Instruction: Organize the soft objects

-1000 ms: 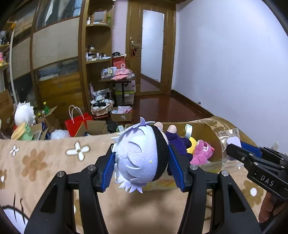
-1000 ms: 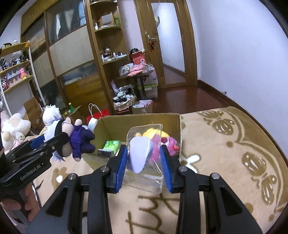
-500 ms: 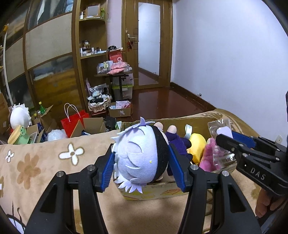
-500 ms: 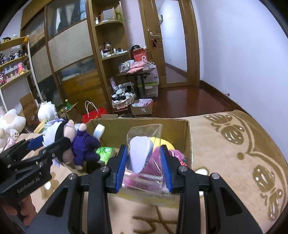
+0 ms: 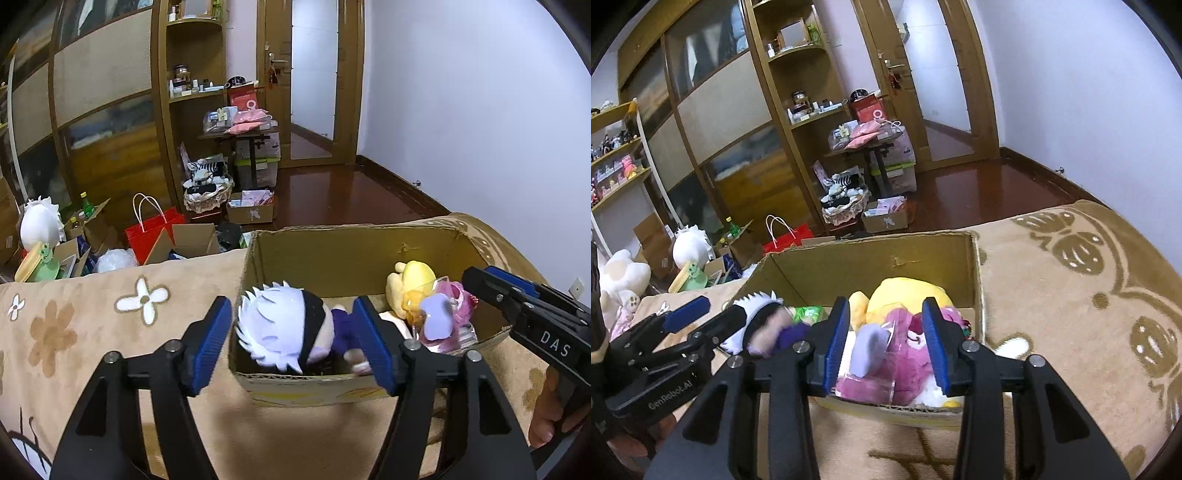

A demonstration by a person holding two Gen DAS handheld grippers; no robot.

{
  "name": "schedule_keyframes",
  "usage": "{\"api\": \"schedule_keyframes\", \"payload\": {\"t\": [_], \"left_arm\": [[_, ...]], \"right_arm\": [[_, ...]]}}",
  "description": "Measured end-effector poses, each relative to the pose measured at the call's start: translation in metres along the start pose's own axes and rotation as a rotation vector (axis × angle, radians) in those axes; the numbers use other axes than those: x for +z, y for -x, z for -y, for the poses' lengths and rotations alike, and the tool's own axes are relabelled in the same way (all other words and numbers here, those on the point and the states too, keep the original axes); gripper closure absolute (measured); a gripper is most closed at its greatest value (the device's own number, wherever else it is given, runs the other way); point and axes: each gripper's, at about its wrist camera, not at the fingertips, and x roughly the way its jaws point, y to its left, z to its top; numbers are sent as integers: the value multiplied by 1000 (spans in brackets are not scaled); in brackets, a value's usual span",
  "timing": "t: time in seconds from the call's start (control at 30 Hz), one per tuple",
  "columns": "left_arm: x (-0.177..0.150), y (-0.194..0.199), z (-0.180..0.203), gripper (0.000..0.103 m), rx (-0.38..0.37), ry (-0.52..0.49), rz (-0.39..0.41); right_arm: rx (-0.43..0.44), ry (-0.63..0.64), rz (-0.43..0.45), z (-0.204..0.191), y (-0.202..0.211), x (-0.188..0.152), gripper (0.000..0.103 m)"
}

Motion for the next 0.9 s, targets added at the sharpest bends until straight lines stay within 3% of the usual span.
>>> {"api": "schedule_keyframes", "payload": {"t": [0.03,0.23,0.33,0.43,0.67,0.9], "left_arm": [[0,1,-1,27,3,0,-1],[-3,16,-5,24,23,-7,-2],[-5,29,-6,14,57,-4,2],[-9,46,-4,13,69,-26,21],[-7,89,0,4,69,-24,59],[-11,147,2,3,84,-31,123]], "right_arm": [[-2,2,0,-1,1,0,60],[-5,-1,9,-2,14,-1,47],[-15,3,4,-1,24,-3,37],[-20,13,-7,0,36,-4,33],[-63,69,29,-6,78,-1,0],[-86,76,83,-12,129,-2,0]]}}
